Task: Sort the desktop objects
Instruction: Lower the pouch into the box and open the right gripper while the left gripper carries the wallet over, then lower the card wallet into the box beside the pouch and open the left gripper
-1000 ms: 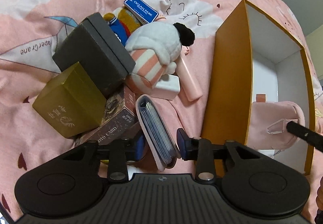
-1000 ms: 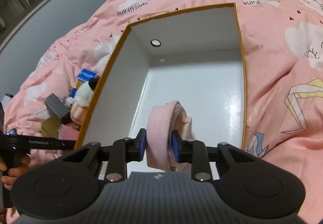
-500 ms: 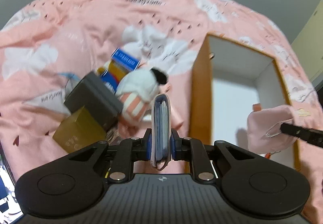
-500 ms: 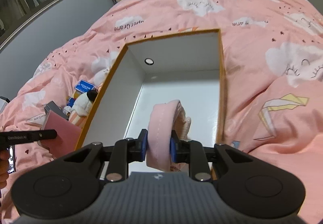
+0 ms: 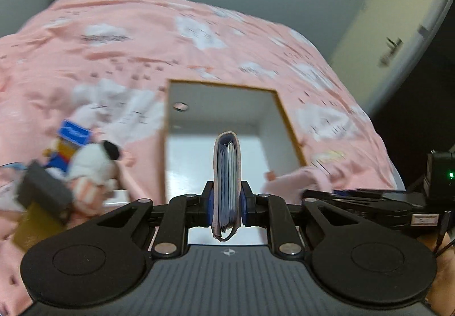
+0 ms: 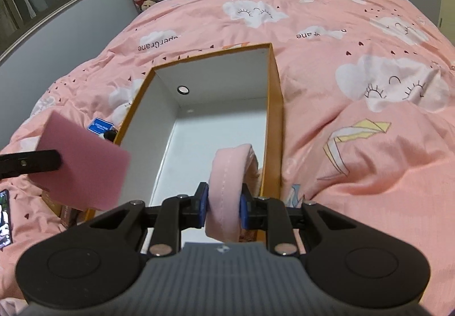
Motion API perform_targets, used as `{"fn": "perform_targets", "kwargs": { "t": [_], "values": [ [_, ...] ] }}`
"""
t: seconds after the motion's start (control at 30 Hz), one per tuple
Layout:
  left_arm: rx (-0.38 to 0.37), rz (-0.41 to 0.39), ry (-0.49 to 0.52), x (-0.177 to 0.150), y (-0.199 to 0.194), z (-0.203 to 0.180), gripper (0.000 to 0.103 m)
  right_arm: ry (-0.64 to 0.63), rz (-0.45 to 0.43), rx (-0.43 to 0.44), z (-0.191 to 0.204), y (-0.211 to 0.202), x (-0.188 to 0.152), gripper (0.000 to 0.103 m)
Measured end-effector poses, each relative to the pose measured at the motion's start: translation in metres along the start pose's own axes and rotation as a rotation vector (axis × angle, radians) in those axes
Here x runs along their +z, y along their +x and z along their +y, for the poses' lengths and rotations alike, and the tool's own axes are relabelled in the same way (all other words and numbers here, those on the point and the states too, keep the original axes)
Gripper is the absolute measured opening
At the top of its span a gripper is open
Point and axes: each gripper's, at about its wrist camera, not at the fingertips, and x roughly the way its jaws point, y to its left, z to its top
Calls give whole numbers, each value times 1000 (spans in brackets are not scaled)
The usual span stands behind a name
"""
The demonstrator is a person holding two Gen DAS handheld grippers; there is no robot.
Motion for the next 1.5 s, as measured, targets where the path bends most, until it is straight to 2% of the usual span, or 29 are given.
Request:
{"fn": "perform_targets", "kwargs": {
  "t": [0.2, 0.37, 0.67, 0.9, 1.1, 1.2, 1.3, 1.4, 1.5],
  "values": [
    [-37, 118, 23, -10, 56, -21, 19, 5, 31, -44, 0, 14, -19, 23],
    [-70, 208, -9, -25, 87, -20, 19, -35, 9, -72, 4, 16, -24, 23],
    [-68, 246, -11, -29, 106, -21, 19, 52, 35, -2, -8, 14, -19, 24],
    [-80, 274, -49, -31, 120, -18, 19, 175, 60, 84, -26, 9, -16, 29],
    [-93, 270, -27, -32, 122, -25, 21, 195, 75, 115, -28, 9, -13, 28],
    [-119, 278, -23, -36, 127, -30, 25, 192, 50, 142, -28, 4, -7, 31],
    [-141, 281, -34, -39, 129, -31, 27, 182, 34, 128, -29, 2, -2, 32],
    [-173, 288, -75, -40, 130, -25, 30, 182, 35, 126, -32, 3, 1, 32],
    [-226, 314, -175, -38, 134, -15, 35, 173, 37, 125, -32, 3, 3, 32]
  ]
}}
